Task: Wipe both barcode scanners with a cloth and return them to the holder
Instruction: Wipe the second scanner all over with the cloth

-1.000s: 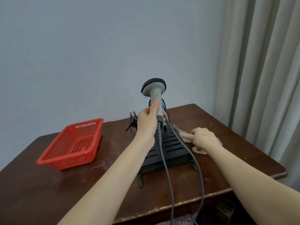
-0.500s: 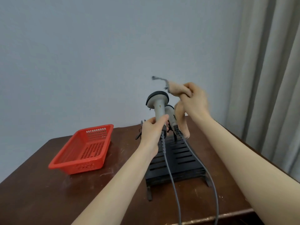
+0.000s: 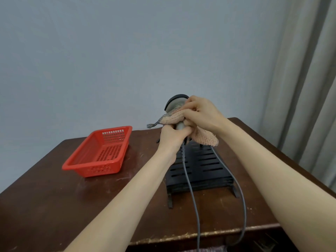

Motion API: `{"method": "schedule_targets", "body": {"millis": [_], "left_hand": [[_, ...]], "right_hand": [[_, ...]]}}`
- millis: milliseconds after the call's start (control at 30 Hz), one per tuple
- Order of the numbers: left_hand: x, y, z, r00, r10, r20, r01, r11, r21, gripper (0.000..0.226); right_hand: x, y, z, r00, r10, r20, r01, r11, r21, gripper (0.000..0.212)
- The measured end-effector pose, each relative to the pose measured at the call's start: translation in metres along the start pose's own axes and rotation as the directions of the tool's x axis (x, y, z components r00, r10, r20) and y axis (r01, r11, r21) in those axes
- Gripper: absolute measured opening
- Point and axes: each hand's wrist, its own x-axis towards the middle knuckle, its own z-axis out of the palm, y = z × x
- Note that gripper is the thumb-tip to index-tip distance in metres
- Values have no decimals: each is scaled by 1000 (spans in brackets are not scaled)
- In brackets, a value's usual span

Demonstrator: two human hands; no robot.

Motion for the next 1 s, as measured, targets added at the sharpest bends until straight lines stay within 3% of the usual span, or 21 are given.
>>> {"method": "schedule_targets", "body": {"millis": [133, 367, 500, 700, 800, 933, 1000], "left_hand": [[-2, -1, 1, 998, 59, 37, -58, 998, -15, 23], [-9, 2, 3, 998, 2, 58, -2, 1000, -3, 9], [-8, 3, -1, 998, 22, 58, -19, 998, -56, 12], [-7, -2, -2, 996, 75, 37, -70, 991, -118, 39], [-7, -8, -4, 994, 101, 30, -96, 987, -131, 38], [-9, -11, -6, 999, 34, 12, -32, 988, -154, 40], [-10, -10, -8, 1000, 3, 17, 0, 987, -159, 25]], "right_hand": [[-5, -3, -3, 999, -21, 33, 22, 999, -24, 18], [16, 6, -2, 986, -36, -160, -4, 970, -244, 38], [16, 1, 0, 994, -35, -108, 14, 982, -189, 38], [4, -7, 2, 999, -15, 42, 19, 996, -85, 22], [-3, -7, 4, 995, -7, 99, 10, 999, -36, 17], [0, -5, 9, 998, -15, 62, 20, 996, -81, 26], [6, -3, 9, 1000, -21, 9, 22, 992, -123, 36]]}}
